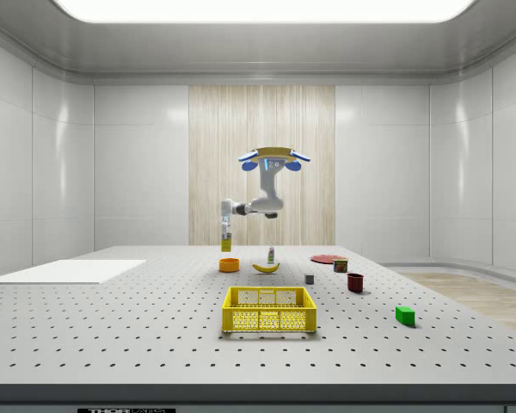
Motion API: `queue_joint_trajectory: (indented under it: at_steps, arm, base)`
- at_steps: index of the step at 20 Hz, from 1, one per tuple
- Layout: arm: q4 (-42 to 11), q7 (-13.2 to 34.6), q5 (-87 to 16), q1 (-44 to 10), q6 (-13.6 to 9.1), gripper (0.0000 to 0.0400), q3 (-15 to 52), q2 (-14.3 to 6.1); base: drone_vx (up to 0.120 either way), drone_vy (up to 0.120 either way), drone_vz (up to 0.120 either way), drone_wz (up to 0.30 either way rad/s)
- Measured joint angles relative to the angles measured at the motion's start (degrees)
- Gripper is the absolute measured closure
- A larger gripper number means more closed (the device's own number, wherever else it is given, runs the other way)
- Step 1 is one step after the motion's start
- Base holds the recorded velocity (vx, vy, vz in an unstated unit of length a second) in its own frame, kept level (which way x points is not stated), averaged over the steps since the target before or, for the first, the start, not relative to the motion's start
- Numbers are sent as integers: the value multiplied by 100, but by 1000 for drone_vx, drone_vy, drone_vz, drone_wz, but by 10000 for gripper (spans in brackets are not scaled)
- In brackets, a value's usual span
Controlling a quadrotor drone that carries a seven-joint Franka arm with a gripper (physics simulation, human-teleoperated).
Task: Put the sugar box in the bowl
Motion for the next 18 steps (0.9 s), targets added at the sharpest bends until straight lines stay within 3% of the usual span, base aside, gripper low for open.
queue_joint_trajectory:
  at_steps: [18]
  arm:
    - [369,-27,-1393,-230,573,233,-1482,-60]
  base:
    - [0,0,0,0]
